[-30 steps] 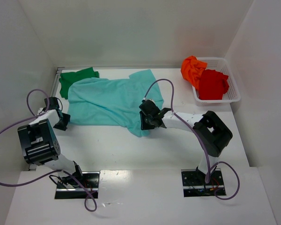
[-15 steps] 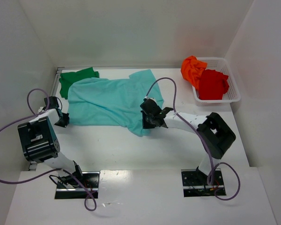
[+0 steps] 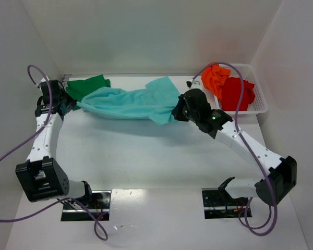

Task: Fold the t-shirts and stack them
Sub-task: Flatten out the tshirt

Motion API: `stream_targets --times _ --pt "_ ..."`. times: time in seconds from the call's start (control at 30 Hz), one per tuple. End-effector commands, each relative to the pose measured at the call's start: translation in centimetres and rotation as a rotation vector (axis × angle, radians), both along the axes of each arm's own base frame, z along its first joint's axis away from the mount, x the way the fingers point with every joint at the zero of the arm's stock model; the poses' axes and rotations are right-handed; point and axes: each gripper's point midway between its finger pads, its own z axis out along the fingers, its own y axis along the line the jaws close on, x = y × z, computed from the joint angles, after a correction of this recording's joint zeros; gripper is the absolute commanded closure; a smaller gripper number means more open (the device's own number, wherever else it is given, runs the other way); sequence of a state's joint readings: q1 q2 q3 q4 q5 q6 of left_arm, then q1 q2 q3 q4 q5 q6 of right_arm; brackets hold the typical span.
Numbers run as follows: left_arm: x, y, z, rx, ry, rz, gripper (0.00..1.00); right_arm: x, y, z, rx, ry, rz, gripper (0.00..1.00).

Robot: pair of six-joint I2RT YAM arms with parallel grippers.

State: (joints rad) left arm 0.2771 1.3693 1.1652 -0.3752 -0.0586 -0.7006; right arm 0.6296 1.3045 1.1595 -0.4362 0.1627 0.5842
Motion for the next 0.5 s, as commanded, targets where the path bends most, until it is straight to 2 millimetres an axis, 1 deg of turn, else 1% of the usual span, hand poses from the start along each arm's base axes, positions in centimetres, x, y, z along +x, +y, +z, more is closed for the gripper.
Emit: stream_targets --times 0.0,0.03,0.07,0.1,0.13,0.17,0.2,0.23,0.27,0.3,0.33,0.37,0.4,0.43,0.47 --pt "-1.9 -2.4 6.4 0.134 -0.092 -0.152 1.0 -1.0 -1.6 7.0 0.061 -0.131 -0.03 1.0" --pt "-2.4 -2.9 7.8 0.15 -0.12 -0.164 1.0 -1.0 -2.2 8.2 0.069 -0.163 -0.052 1.0" --pt "-2.9 -2.9 8.9 0.171 -0.143 -0.171 1.0 -1.6 -3.0 9.5 0.075 -0.196 -0.064 1.0" --pt "-4.2 -3.4 10.5 0.188 -0.182 -0.182 1.0 -1.9 -3.6 10.8 0.08 -0.224 -0.07 1.0" --pt "-4.9 -3.5 11.6 0.203 -0.205 -0.185 1.0 -2.3 -4.1 11.7 0.087 -0.241 -0.082 1.0" --pt "-6.5 -3.7 13.3 0.237 -0.24 -0.194 1.0 -3.5 -5.7 14.6 0.104 -0.311 -0.106 1.0" --pt "-7.9 -4.0 14.9 0.265 -0.283 -0.196 1.0 -4.1 -6.2 15.1 0.114 -0.324 -0.107 1.0" --pt "-8.7 -4.4 15.8 0.277 -0.314 -0.209 1.0 -4.7 -6.9 16.2 0.119 -0.352 -0.118 1.0" --pt "-10.5 -4.8 17.8 0.299 -0.376 -0.203 1.0 -6.0 -8.1 18.1 0.151 -0.396 -0.131 1.0" --pt "-11.3 -5.1 18.4 0.302 -0.398 -0.209 1.0 -6.5 -8.8 19.1 0.169 -0.425 -0.145 1.0" --pt "-12.2 -5.7 19.8 0.314 -0.443 -0.217 1.0 -7.3 -9.4 20.0 0.185 -0.445 -0.147 1.0" --pt "-13.1 -5.8 20.3 0.32 -0.461 -0.215 1.0 -8.0 -9.9 21.1 0.198 -0.475 -0.145 1.0" --pt "-14.7 -6.4 22.0 0.349 -0.52 -0.223 1.0 -8.8 -10.5 22.1 0.22 -0.501 -0.148 1.0" --pt "-15.6 -6.7 23.0 0.354 -0.547 -0.229 1.0 -10.2 -11.6 23.7 0.243 -0.553 -0.147 1.0" --pt "-17.6 -7.3 24.1 0.367 -0.595 -0.232 1.0 -11.5 -12.6 25.0 0.257 -0.6 -0.145 1.0"
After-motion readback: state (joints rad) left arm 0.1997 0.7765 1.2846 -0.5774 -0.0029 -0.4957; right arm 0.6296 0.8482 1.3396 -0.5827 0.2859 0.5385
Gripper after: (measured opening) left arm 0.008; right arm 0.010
